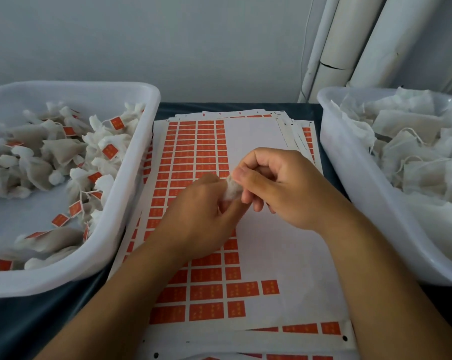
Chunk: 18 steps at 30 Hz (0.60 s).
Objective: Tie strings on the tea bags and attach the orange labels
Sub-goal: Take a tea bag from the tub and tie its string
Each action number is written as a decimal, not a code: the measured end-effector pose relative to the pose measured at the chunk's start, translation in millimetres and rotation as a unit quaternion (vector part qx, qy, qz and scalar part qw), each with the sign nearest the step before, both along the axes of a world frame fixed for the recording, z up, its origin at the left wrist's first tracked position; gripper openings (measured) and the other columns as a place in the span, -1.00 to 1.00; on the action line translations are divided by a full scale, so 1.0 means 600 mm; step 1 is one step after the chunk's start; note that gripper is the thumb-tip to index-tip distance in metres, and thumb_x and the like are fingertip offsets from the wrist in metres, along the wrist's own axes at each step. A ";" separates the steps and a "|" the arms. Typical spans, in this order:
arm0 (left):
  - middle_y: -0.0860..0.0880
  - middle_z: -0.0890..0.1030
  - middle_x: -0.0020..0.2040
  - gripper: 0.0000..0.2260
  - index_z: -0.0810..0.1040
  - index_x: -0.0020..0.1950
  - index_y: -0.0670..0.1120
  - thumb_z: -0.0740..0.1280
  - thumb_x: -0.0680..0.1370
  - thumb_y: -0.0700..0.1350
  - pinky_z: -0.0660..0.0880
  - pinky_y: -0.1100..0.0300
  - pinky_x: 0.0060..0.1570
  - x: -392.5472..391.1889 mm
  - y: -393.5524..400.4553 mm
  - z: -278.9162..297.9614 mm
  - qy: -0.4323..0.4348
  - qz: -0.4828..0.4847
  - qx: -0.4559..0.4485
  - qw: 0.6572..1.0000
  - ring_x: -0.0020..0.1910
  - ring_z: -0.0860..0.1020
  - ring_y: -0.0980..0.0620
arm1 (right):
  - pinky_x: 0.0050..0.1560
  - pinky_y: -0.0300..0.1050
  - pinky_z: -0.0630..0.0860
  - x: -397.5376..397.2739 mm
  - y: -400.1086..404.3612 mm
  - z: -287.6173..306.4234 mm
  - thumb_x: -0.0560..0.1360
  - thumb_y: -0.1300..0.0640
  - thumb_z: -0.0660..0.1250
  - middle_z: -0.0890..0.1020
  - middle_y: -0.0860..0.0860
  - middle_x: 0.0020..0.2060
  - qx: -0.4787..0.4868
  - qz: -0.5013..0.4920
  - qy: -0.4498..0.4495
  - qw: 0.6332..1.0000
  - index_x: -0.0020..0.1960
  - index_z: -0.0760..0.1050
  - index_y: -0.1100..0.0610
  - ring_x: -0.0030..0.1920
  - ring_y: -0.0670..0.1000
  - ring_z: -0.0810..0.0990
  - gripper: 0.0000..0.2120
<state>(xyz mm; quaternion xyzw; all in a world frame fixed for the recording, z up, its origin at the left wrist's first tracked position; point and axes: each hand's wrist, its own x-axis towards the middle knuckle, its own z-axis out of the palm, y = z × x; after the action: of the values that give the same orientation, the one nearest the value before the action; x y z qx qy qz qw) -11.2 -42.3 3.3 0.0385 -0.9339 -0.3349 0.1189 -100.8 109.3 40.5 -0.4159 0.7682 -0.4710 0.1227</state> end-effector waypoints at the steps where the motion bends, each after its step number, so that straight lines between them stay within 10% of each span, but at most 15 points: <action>1: 0.03 0.53 -0.19 -0.48 0.56 -0.16 -0.02 -0.01 0.57 0.32 0.51 0.10 -0.24 0.002 0.003 0.001 0.002 -0.011 -0.001 1.000 -0.24 0.49 0.05 | -0.32 -0.36 0.51 0.000 0.000 -0.001 0.64 -0.02 0.31 0.69 -0.11 -0.31 -0.001 0.002 -0.007 1.000 -0.07 0.58 -0.02 -0.34 -0.06 0.66 -0.85; 11: 0.14 0.63 -0.06 -0.57 0.64 0.02 0.01 0.02 0.64 0.15 0.56 0.22 -0.03 0.002 0.010 -0.002 -0.020 -0.011 0.132 0.991 -0.02 0.59 0.15 | -0.25 -0.29 0.59 -0.006 -0.003 -0.002 0.60 -0.19 0.23 0.69 -0.16 -0.19 -0.030 -0.046 -0.019 0.998 0.12 0.61 0.02 -0.32 -0.04 0.68 -0.66; 18: 0.27 0.52 -0.43 -0.45 0.58 -0.32 0.21 0.00 0.75 -0.05 0.39 0.52 -0.33 0.004 0.007 0.001 -0.019 -0.001 0.228 0.974 -0.36 0.52 0.35 | -0.27 -0.26 0.61 -0.006 -0.006 -0.014 0.61 -0.10 0.33 0.64 -0.19 0.01 0.032 -0.050 0.054 0.997 0.13 0.56 -0.05 -0.18 -0.09 0.70 -0.83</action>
<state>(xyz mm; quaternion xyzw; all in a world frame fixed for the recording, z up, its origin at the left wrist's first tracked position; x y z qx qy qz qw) -8.8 -38.4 4.0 0.0703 -0.8352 -0.5380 0.0892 -104.6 105.8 31.9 -0.3973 0.8085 -0.4284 0.0708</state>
